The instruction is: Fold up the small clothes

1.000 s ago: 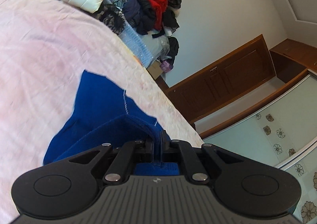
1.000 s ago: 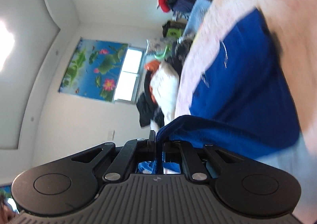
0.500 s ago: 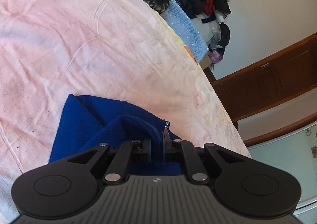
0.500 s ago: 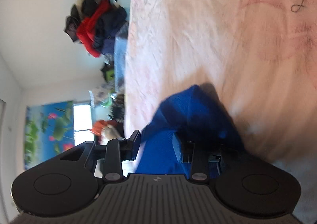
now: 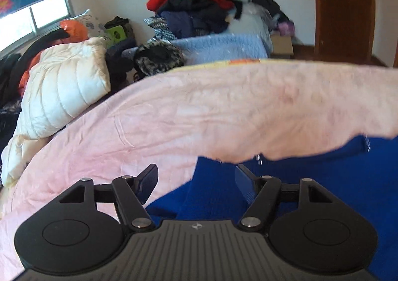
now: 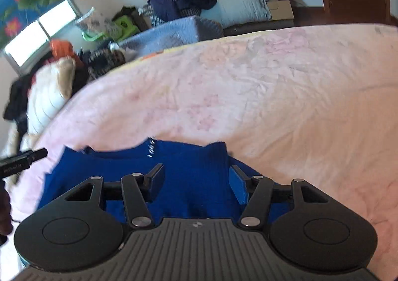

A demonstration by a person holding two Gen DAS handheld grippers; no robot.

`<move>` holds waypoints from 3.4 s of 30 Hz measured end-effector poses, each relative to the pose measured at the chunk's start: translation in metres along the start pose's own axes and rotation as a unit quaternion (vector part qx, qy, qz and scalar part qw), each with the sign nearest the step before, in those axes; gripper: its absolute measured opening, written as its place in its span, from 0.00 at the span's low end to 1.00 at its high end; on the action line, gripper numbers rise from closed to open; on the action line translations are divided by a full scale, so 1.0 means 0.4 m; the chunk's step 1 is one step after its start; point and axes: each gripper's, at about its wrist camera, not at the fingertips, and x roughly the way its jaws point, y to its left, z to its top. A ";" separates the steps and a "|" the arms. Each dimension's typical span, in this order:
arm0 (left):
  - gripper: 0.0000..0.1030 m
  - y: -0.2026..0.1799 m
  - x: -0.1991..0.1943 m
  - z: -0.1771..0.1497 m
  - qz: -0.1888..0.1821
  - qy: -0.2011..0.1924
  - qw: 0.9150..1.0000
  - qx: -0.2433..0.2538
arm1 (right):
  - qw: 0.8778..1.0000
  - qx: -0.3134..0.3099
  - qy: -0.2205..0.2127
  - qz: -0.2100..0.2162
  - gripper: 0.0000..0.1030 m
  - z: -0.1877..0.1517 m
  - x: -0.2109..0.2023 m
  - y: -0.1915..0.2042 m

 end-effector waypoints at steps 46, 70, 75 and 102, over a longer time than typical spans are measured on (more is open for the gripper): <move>0.31 -0.065 -0.155 -0.290 -0.046 -0.028 0.998 -0.023 | 0.993 -0.110 0.005 0.035 0.63 -0.383 -0.222 0.104; 0.51 0.039 -0.338 -0.419 -0.040 -0.022 0.980 -0.195 | 0.991 -0.105 -0.084 0.008 0.77 -0.489 -0.328 0.179; 0.59 0.155 -0.367 -0.515 -0.049 0.022 0.921 -0.387 | 0.996 -0.059 -0.068 0.002 0.86 -0.530 -0.313 0.129; 0.11 0.113 -0.302 -0.437 0.013 -0.001 0.909 -0.417 | 0.991 -0.061 -0.106 0.050 0.98 -0.567 -0.313 0.103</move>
